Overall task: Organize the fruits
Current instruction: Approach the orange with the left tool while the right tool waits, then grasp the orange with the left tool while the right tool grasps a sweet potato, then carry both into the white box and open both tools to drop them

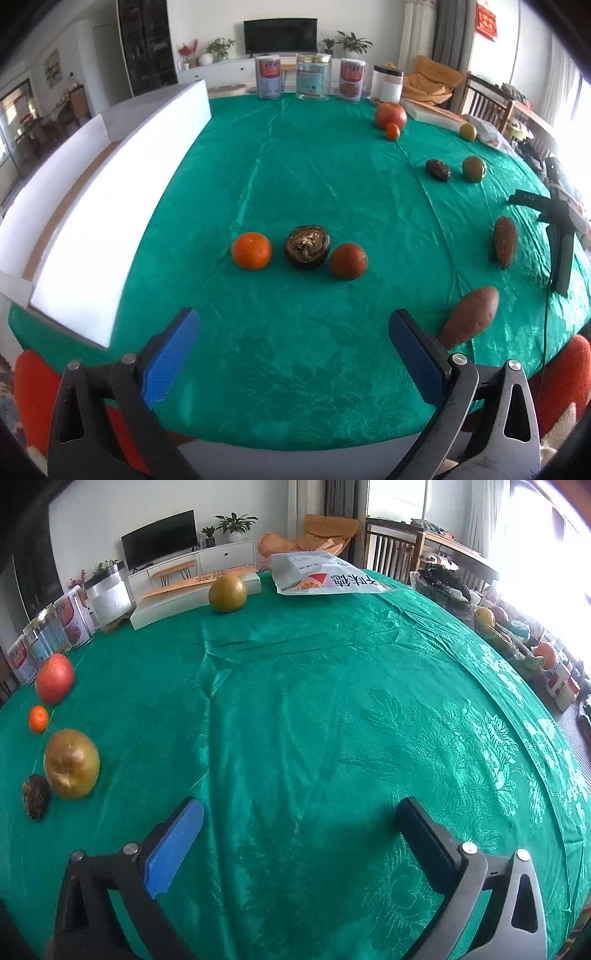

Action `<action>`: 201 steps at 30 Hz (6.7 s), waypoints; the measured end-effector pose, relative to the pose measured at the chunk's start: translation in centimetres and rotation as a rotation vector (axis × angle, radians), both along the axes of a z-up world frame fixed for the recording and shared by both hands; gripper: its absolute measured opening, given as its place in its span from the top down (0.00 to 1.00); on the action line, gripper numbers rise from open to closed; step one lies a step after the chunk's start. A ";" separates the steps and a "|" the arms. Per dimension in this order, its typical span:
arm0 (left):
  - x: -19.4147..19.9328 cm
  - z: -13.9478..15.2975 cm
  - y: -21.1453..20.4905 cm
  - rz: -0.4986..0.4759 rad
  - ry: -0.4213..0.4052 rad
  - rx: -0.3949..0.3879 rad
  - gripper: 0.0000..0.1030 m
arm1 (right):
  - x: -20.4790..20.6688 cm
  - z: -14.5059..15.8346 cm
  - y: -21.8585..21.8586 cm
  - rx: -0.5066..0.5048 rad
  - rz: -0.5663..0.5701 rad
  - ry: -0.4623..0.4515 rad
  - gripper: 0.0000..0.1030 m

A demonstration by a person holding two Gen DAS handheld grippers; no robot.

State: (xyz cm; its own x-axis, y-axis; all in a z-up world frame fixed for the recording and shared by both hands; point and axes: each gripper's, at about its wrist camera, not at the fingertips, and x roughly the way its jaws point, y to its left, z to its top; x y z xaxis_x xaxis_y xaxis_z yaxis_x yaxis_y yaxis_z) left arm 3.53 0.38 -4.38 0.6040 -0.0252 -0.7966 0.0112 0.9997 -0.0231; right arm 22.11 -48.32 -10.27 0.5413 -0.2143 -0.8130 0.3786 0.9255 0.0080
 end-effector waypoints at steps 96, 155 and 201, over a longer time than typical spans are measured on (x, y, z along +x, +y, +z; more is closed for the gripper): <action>3.4 -5.1 5.6 0.066 0.119 -0.038 0.01 | 0.1 0.0 0.1 -0.004 -0.032 0.000 0.00; 5.3 -0.6 6.7 -0.211 -0.012 -0.108 0.68 | -7.3 1.8 16.0 0.344 0.207 0.146 0.57; 6.3 6.9 28.9 0.380 -0.061 0.015 0.11 | -4.4 13.8 64.3 0.135 1.140 -0.056 0.14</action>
